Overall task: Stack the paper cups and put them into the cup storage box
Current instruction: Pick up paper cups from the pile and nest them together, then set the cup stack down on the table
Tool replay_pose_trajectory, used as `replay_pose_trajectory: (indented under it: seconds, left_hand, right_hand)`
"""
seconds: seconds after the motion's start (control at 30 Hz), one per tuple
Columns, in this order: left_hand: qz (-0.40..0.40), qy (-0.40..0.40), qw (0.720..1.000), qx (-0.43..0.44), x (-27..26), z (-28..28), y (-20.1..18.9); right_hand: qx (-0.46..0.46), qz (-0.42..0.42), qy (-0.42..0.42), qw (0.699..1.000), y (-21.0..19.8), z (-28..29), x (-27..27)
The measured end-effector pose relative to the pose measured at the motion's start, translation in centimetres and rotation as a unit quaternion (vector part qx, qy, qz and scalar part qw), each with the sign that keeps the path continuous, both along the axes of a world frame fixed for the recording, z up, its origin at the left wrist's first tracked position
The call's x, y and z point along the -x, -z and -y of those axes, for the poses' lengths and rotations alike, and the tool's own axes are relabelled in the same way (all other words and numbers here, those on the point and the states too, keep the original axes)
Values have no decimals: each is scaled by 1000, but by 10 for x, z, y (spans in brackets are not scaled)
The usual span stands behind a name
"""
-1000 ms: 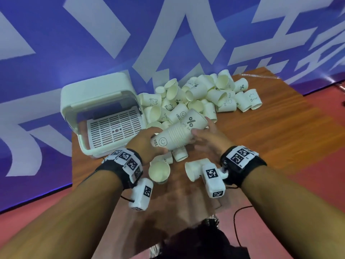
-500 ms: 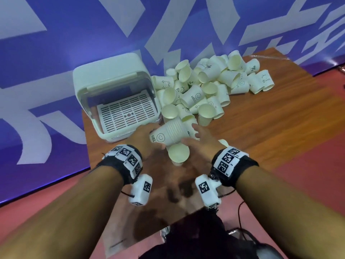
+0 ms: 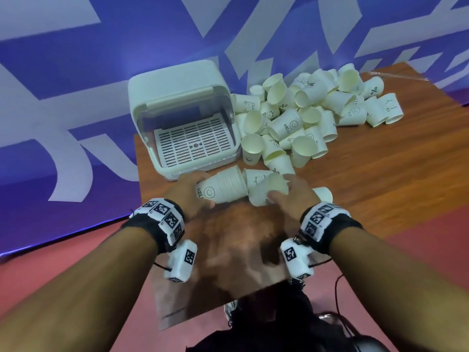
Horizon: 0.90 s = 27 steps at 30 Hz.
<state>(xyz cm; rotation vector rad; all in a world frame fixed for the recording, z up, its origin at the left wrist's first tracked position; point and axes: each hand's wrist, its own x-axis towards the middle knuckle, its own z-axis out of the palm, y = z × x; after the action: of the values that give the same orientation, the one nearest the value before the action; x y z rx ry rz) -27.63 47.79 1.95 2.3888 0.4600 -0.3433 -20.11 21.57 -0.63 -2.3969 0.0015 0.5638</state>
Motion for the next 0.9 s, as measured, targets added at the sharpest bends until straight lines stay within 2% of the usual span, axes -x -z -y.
replay_pose_trajectory:
  seconds: [0.03, 0.1, 0.17, 0.37, 0.5, 0.57, 0.63, 0.67, 0.73, 0.8, 0.9]
  left_hand:
    - [-3, 5, 1000, -7, 0, -1, -2]
    - [-6, 20, 1000, -17, -3, 0, -5]
    - [-7, 42, 999, -26, -7, 6, -10]
    - [-11, 109, 994, -4, -28, 44, -14]
    - [-21, 120, 992, -14, -39, 55, -9]
    - [-31, 132, 991, -17, -42, 62, -7]
    - [-50, 141, 988, -24, -47, 67, -3]
    - [-61, 142, 988, -27, -49, 69, -2]
    - [-71, 135, 988, -27, -52, 72, -2]
    - [-66, 118, 991, -21, -55, 75, -1]
    - [-61, 89, 994, -8, -58, 81, -1]
  right_hand:
    - [-62, -22, 51, 997, -5, 5, -4]
    - [-189, -59, 130, 972, -13, 13, -12]
    - [-277, -85, 150, 945, -22, 14, -13]
    - [-291, -151, 74, 942, -31, 4, -2]
    - [-199, -125, -23, 972, -27, 23, -11]
    - [-124, -65, -53, 989, -22, 41, -22]
    - [-5, 18, -92, 996, -5, 61, -31]
    - [68, 47, -139, 987, 5, 71, -36]
    - [167, 47, -242, 955, 20, 85, -37]
    - [206, 51, -308, 928, 30, 96, -41]
    - [221, 42, -353, 908, 33, 95, -54]
